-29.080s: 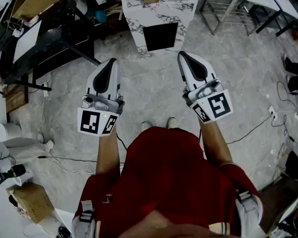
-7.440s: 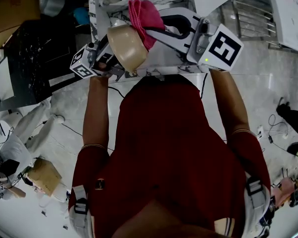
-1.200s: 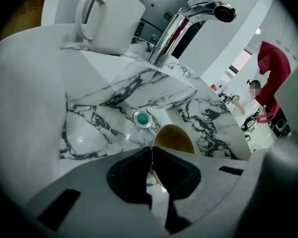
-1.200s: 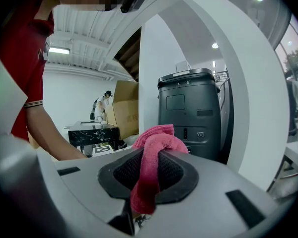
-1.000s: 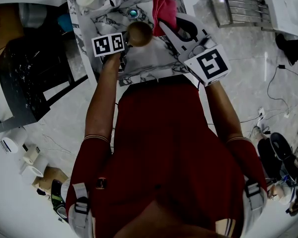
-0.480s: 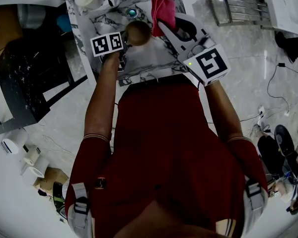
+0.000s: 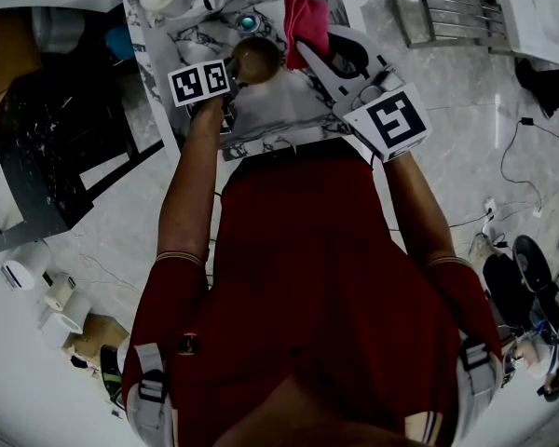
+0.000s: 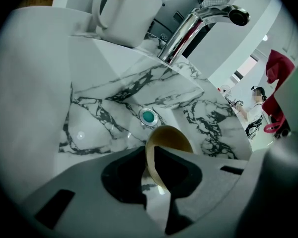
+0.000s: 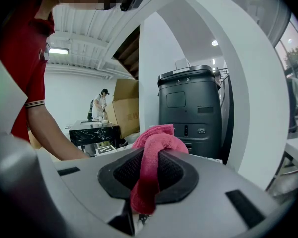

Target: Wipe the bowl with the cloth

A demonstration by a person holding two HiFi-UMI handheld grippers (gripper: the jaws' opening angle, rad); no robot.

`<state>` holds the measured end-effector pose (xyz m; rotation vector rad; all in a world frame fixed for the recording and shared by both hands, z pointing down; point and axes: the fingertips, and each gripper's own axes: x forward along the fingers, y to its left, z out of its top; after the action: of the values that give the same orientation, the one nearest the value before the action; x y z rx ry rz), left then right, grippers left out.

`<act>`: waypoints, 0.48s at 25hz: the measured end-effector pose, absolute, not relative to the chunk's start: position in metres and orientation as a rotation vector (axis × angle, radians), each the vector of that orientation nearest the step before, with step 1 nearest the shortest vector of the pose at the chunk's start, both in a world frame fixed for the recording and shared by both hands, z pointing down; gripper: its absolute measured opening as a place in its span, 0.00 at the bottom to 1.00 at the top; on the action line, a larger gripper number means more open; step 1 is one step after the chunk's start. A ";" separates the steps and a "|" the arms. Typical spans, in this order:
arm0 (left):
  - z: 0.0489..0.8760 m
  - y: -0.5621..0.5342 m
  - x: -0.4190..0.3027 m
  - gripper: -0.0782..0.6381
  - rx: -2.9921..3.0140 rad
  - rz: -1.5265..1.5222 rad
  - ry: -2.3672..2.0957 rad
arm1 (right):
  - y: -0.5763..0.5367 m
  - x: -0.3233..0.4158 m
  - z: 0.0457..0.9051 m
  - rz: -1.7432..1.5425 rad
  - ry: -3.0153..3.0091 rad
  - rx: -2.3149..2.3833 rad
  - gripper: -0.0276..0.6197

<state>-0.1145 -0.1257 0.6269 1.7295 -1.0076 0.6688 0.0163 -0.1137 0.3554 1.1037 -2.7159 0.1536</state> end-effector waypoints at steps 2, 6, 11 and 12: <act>0.625 -0.127 -0.116 0.18 1.735 0.664 -1.014 | -0.114 0.016 0.355 0.154 -2.717 1.105 0.13; 0.619 -0.129 -0.118 0.23 1.756 0.658 -1.030 | -0.113 0.015 0.354 0.148 -2.724 1.108 0.13; 0.607 -0.131 -0.122 0.26 1.805 0.664 -1.059 | -0.112 0.014 0.351 0.143 -2.732 1.112 0.13; 0.603 -0.132 -0.123 0.26 1.818 0.666 -1.068 | -0.111 0.013 0.351 0.142 -2.735 1.113 0.13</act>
<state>-0.1233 -0.1316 0.6031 1.8179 -1.0676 0.6655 0.0134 -0.1115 0.3506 1.1134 -2.7346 0.1424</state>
